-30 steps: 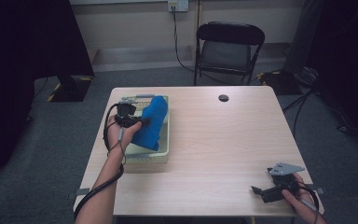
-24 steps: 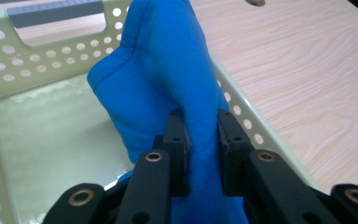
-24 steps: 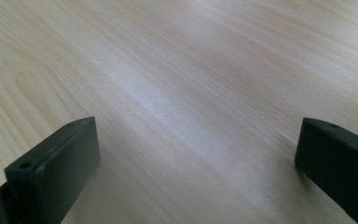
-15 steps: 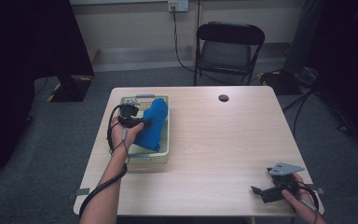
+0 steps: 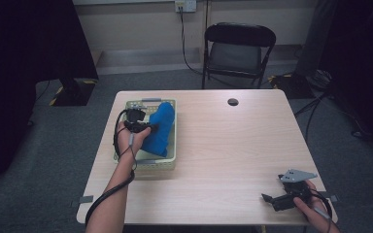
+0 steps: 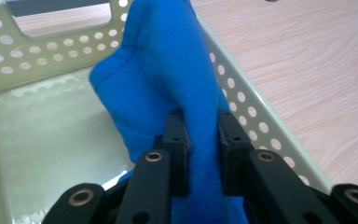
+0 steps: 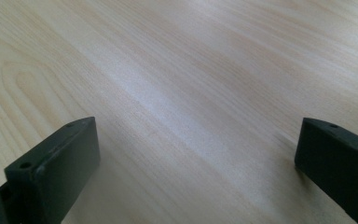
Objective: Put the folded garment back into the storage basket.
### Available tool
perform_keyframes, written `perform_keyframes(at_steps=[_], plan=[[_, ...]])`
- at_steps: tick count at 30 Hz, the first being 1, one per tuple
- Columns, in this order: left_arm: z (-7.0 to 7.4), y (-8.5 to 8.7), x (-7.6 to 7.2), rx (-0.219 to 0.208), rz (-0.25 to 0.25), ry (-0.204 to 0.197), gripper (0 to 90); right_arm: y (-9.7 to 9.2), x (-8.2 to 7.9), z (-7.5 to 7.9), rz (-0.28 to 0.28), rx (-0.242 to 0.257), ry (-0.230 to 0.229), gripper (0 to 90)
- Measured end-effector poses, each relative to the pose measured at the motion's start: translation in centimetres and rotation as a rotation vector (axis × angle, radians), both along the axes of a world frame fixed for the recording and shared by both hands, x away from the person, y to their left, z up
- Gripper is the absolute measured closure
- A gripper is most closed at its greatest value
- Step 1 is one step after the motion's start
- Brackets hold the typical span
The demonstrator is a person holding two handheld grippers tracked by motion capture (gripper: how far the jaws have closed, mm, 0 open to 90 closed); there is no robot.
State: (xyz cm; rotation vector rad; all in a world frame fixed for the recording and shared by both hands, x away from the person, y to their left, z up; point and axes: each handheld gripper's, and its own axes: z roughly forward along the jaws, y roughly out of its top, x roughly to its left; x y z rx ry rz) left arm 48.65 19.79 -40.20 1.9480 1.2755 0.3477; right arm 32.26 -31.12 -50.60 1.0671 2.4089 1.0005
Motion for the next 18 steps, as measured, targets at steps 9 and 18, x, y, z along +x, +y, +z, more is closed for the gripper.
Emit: perform_keyframes(at_steps=[9, 18], plan=[[-0.21, -0.01, 0.01, 0.002, 0.018, 0.001, 76.9, 0.0, 0.0, 0.0, 0.0, 0.0, 0.0, 0.0], [-0.87, 0.11, 0.14, 0.002, 0.039, 0.013, 76.9, 0.0, 0.0, 0.0, 0.0, 0.0, 0.0, 0.0]])
